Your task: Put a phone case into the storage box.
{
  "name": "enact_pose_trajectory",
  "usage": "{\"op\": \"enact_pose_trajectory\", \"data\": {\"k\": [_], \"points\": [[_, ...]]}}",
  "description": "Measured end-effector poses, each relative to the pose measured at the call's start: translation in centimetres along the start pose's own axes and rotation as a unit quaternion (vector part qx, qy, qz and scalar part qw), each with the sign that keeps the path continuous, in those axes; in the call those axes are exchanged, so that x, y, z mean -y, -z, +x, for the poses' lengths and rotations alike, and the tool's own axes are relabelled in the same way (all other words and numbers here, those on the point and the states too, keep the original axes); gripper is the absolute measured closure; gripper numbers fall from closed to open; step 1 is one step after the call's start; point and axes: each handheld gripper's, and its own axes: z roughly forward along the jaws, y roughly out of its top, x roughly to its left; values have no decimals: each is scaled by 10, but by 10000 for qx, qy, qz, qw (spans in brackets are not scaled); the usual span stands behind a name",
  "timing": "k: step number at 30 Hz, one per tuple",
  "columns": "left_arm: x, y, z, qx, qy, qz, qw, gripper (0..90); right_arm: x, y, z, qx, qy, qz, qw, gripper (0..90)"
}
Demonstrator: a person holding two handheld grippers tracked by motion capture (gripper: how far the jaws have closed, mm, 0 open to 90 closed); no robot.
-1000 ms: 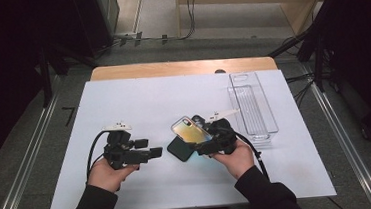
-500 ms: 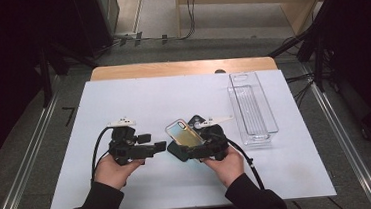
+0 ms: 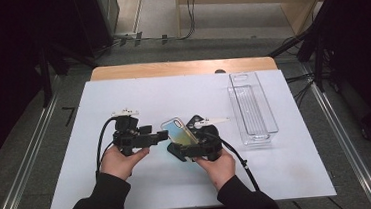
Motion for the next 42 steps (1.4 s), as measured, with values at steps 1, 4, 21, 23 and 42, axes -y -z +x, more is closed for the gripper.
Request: {"op": "enact_pose_trajectory", "data": {"k": [1, 4, 21, 23, 42], "points": [[0, 0, 0, -34, -18, -26, 10000, 239, 0, 0, 1, -16, -28, -13, 10000, 148], [-2, -3, 0, -108, 14, 24, 9999, 252, 0, -1, 2, -6, -88, -76, 9999, 147], [-15, -24, -3, -200, 687, 65, 9974, 325, 7, -2, 16, -210, -411, -574, 9973, 147], [-16, -26, -2, -141, 863, 96, 9961, 355, 7, -2, 19, -235, -413, -614, 9970, 147], [-13, -23, 2, 276, 1431, -62, 9893, 824, 14, -2, 26, -333, -198, -1079, 9934, 147]]}}
